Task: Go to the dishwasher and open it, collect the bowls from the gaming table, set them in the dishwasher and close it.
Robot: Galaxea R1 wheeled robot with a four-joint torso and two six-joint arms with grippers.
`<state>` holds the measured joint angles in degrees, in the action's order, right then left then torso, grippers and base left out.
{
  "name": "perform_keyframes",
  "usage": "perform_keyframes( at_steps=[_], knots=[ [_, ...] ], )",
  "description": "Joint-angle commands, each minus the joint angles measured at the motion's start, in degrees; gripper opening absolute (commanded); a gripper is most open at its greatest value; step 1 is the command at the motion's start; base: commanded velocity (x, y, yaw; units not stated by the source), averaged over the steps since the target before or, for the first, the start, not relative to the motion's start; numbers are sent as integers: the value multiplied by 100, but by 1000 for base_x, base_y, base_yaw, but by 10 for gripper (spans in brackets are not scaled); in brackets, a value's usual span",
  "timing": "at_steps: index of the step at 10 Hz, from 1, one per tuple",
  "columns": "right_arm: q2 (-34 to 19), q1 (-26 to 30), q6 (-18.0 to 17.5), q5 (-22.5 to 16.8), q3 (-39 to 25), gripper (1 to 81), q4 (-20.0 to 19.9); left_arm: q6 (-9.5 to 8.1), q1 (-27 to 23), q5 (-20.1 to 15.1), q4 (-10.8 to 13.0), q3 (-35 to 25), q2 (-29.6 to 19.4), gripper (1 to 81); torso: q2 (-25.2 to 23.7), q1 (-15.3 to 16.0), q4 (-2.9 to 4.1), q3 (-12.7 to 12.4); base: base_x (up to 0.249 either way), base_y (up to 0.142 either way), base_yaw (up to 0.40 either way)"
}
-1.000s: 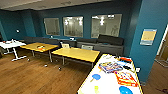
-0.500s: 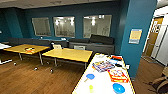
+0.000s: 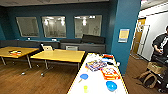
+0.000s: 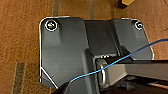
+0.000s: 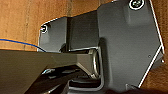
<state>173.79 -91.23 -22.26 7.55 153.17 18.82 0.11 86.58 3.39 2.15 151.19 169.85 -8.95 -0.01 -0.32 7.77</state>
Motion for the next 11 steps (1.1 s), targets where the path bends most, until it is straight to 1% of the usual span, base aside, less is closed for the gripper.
perform_keyframes(
  at_steps=[1,5,6,7,11],
  knots=[
    [0,276,11,-218,-61,811,78,24,-321,-269,-21,-19,-21,811,0,1,0,0,0,0,-249],
    [-8,276,20,-218,-52,811,78,24,-321,-269,-12,-19,-30,811,0,1,0,0,0,0,-245],
    [-8,276,11,-218,-52,811,78,33,-321,-269,23,-19,-21,811,0,1,0,0,0,-151,0],
    [-8,268,11,-218,-52,811,78,51,-321,-269,40,-19,-12,811,0,1,0,0,0,-87,0],
    [-8,276,11,-218,-52,811,60,51,-312,-269,22,-19,-3,811,0,1,0,0,0,0,0]
  ],
)
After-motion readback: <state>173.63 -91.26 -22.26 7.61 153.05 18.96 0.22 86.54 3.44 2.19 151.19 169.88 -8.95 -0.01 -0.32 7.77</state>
